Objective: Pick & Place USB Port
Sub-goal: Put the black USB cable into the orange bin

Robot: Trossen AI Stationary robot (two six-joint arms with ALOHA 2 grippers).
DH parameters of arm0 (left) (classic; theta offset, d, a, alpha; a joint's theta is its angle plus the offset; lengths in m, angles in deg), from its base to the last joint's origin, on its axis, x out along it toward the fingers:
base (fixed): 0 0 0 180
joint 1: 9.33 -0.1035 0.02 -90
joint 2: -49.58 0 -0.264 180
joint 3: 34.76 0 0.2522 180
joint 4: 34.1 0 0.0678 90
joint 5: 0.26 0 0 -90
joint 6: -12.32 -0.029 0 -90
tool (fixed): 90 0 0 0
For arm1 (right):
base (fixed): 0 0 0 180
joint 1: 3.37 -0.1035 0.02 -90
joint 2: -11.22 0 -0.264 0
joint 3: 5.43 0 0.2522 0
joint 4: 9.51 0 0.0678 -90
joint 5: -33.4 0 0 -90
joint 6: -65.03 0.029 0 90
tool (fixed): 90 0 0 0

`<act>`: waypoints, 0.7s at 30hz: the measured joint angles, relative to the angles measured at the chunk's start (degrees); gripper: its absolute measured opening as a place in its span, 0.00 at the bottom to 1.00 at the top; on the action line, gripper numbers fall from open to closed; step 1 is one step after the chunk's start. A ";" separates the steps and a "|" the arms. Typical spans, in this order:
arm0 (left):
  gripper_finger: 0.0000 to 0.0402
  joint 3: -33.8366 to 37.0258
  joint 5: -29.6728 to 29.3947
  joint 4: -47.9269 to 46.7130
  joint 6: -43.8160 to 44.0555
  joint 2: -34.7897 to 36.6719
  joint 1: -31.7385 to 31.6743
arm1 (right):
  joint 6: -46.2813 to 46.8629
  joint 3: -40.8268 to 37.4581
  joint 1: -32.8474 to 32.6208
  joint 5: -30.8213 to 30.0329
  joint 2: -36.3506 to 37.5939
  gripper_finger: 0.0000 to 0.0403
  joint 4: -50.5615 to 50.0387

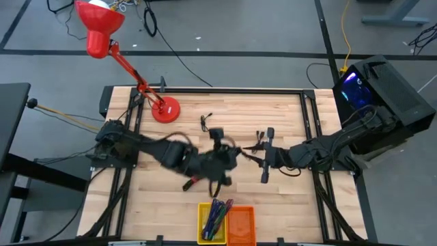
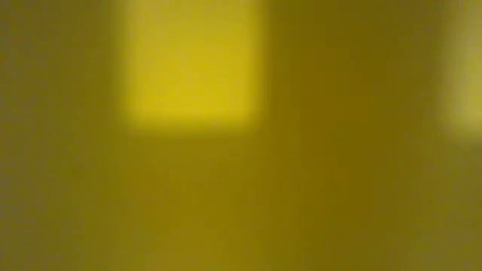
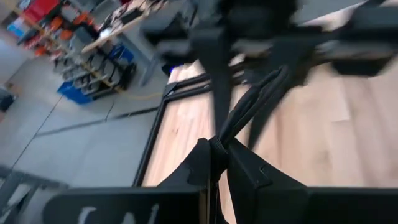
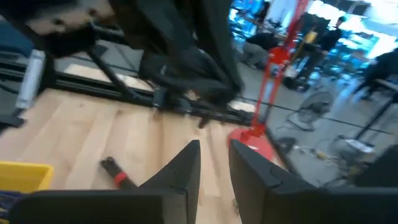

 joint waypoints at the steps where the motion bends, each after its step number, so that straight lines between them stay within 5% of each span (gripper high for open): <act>1: 0.08 0.00 0.79 -0.20 0.02 0.00 -1.06 | -0.64 0.00 -0.41 -1.31 0.29 0.21 0.14; 11: 0.08 0.00 11.79 6.71 -3.02 0.00 -7.00 | -5.32 0.00 -4.36 -8.83 6.03 0.21 -1.69; 21: 0.08 0.00 13.22 8.43 -4.16 0.02 -6.54 | -6.45 0.00 -4.42 -8.21 8.42 0.21 -1.46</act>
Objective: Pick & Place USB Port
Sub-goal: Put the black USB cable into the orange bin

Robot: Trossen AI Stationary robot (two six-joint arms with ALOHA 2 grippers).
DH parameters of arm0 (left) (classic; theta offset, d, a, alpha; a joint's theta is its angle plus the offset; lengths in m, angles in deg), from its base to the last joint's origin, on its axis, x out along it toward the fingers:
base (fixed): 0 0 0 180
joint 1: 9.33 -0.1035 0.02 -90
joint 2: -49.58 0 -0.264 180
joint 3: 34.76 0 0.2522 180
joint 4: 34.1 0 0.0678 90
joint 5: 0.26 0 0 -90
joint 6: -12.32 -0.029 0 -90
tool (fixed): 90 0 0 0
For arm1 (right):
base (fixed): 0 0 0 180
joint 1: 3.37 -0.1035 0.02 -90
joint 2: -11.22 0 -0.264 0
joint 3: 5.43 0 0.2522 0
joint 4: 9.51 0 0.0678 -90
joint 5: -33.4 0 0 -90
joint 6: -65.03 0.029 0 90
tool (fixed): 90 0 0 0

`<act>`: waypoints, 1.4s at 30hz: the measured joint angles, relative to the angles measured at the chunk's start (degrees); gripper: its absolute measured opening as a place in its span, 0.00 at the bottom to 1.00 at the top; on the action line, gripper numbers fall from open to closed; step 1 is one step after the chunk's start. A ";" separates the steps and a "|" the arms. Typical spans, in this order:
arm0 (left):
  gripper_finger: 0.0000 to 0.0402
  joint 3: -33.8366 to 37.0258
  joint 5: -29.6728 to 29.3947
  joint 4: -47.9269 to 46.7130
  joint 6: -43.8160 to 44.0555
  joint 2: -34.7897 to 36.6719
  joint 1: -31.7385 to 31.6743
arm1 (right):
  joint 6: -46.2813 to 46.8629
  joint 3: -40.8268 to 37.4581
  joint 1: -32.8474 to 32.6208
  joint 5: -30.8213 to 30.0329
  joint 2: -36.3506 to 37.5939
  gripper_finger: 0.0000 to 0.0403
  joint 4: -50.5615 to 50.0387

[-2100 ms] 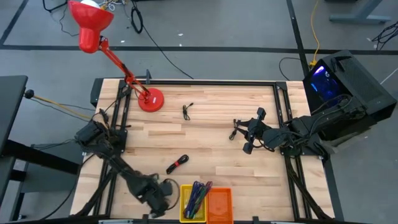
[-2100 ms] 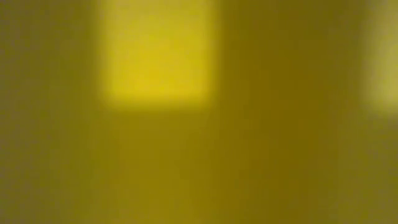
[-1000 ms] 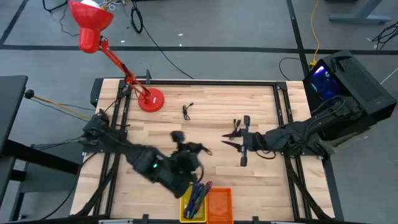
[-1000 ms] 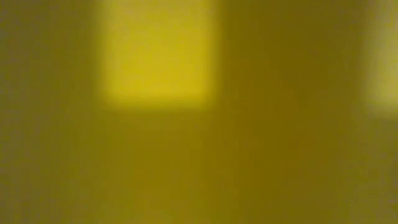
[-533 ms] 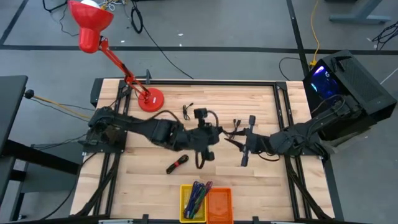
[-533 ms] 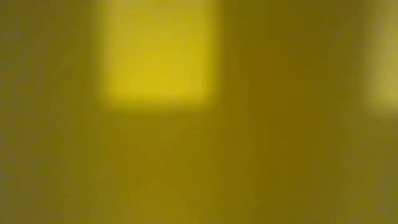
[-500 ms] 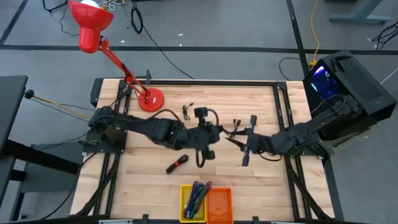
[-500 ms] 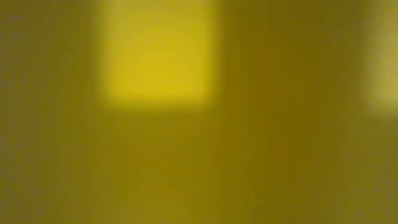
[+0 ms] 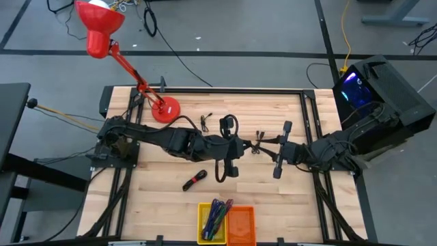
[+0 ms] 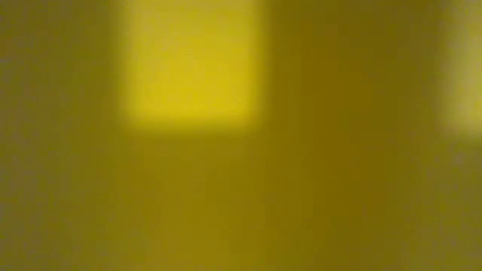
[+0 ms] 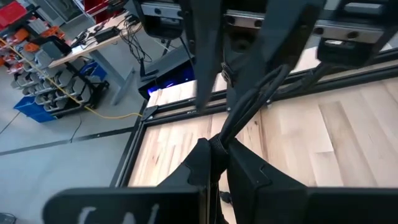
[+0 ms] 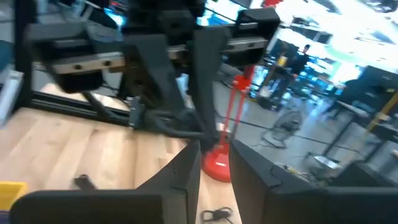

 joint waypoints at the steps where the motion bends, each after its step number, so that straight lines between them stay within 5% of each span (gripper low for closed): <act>1: 0.08 0.00 0.01 0.02 0.00 0.00 -0.01 | 0.02 0.00 0.10 0.73 -0.02 0.21 0.12; 24: 0.08 0.00 0.63 0.93 -1.44 0.03 -0.07 | 0.83 -0.04 -0.19 5.89 -0.35 0.21 0.54; 42: 0.08 -0.09 1.95 2.24 -1.41 0.01 -0.24 | -4.43 -0.11 -1.08 1.14 -0.37 0.21 6.21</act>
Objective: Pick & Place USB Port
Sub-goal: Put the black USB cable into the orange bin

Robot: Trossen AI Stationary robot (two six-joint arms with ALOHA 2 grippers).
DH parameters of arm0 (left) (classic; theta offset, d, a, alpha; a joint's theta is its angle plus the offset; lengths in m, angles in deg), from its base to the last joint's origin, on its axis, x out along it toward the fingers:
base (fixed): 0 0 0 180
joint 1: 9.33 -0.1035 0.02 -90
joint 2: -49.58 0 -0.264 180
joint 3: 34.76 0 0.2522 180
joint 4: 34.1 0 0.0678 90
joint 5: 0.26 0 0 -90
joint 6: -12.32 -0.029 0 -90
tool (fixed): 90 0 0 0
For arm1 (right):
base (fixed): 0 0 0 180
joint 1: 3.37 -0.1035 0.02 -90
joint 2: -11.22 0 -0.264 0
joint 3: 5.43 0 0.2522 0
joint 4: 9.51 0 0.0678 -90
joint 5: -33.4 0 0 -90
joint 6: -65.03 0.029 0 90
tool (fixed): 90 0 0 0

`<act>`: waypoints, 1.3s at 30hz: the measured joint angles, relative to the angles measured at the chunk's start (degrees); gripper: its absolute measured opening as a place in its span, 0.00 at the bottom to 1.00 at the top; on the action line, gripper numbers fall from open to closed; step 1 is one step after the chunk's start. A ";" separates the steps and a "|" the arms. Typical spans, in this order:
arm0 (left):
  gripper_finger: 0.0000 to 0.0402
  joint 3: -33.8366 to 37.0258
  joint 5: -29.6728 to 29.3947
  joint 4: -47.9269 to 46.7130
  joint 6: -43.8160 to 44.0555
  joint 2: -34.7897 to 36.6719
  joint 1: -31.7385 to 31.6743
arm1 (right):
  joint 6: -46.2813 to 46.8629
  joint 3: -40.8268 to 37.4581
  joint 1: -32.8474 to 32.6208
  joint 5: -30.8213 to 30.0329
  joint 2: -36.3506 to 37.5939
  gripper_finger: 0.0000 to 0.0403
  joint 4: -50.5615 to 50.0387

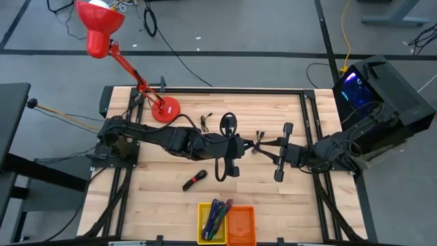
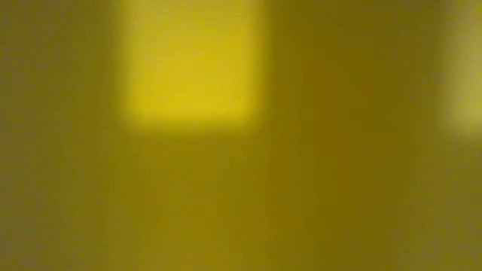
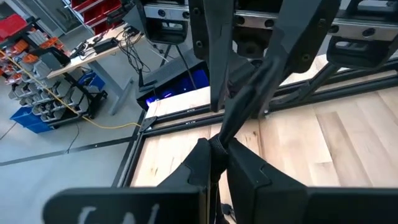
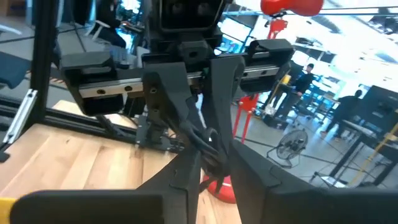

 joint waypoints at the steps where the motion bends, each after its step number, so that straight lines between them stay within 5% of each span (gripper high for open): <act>1: 0.08 0.00 0.46 -0.02 0.06 0.01 -0.03 | -0.18 0.00 0.08 -0.77 -0.07 0.20 0.64; 6: 0.08 0.00 0.70 0.40 0.12 0.04 -0.16 | -1.55 0.00 0.76 -0.81 0.00 0.04 1.11; 12: 0.08 0.09 0.81 0.31 1.31 0.04 -0.31 | -1.44 0.00 0.73 -2.91 -0.66 0.01 1.53; 19: 0.27 0.09 1.13 -1.48 2.98 0.00 -0.61 | -1.36 0.01 0.82 -3.46 -0.68 0.00 1.13; 28: 0.37 0.09 -10.58 -7.43 2.98 0.43 -0.05 | 7.83 0.02 0.79 -4.87 -0.61 0.00 -8.26; 34: 0.38 0.09 -21.77 -13.54 3.20 3.22 -0.10 | 23.83 0.02 -0.41 3.08 -1.14 0.00 -18.05; 39: 0.38 0.09 -23.93 -19.11 6.23 5.28 -0.79 | 35.17 0.17 -6.04 12.99 -4.59 0.00 -18.30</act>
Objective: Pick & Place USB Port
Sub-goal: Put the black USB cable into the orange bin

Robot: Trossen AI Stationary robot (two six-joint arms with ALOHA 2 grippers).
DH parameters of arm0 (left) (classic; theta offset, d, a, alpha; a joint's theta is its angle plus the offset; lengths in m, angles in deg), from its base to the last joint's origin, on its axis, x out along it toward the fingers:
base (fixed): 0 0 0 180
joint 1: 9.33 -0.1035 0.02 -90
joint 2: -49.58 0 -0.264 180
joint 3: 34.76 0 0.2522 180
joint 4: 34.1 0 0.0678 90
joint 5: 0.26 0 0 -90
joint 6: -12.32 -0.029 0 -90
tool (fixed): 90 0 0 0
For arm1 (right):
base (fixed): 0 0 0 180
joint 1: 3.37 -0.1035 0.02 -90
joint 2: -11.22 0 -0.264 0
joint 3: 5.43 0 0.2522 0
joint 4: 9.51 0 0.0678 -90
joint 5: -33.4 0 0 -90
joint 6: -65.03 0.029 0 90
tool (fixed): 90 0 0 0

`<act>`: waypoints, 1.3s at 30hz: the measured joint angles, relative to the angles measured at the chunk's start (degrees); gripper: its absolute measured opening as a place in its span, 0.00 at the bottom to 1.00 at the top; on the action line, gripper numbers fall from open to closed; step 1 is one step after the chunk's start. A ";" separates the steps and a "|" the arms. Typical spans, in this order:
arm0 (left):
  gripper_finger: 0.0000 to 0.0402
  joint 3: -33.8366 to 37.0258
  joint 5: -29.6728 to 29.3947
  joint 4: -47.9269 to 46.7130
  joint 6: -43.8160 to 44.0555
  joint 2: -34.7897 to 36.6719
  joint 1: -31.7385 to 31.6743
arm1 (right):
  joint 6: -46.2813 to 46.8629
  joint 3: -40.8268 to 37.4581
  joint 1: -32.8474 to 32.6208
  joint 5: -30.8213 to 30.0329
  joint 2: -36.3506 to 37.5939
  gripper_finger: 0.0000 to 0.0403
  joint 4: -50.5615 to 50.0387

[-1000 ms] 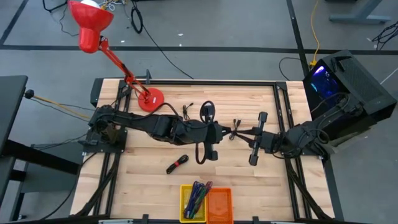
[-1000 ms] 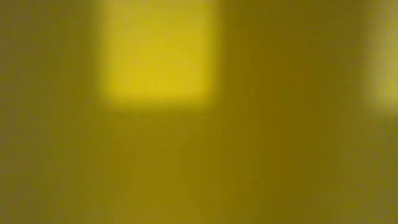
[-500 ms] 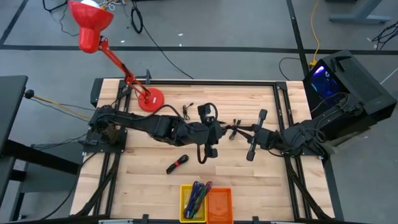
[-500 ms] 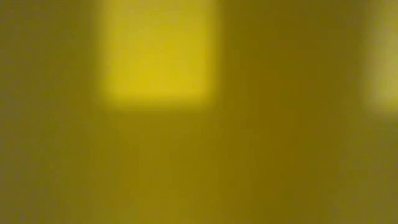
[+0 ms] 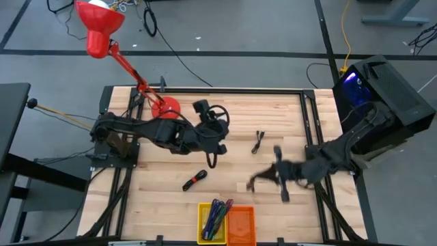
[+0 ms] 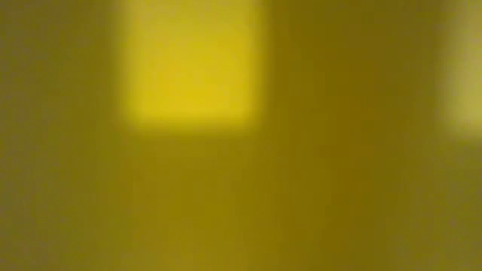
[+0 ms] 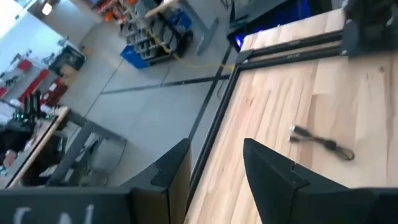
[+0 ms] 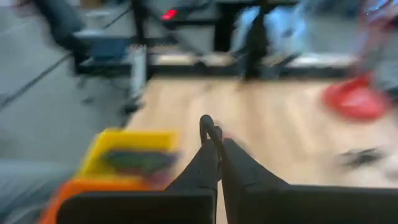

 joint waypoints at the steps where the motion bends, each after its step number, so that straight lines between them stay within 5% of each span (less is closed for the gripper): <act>1: 0.38 0.00 -0.22 -0.27 0.63 0.33 -0.01 | 2.28 0.00 -1.53 0.77 -1.39 0.00 -0.68; 8: 0.38 0.00 -0.44 -2.93 2.81 1.49 0.05 | 14.08 -0.07 -10.39 -0.75 -14.68 0.00 8.54; 19: 0.38 0.00 -0.38 -3.07 3.17 1.69 0.16 | 20.21 -0.09 -13.87 -2.55 -27.37 0.00 23.74; 31: 0.38 0.00 -0.31 -3.36 3.03 1.62 0.18 | 20.46 -0.11 -14.00 -1.88 -31.35 0.01 29.04; 39: 0.38 0.00 -0.29 -4.03 3.00 1.60 0.16 | 19.76 -0.11 -13.94 -1.17 -31.35 0.16 29.00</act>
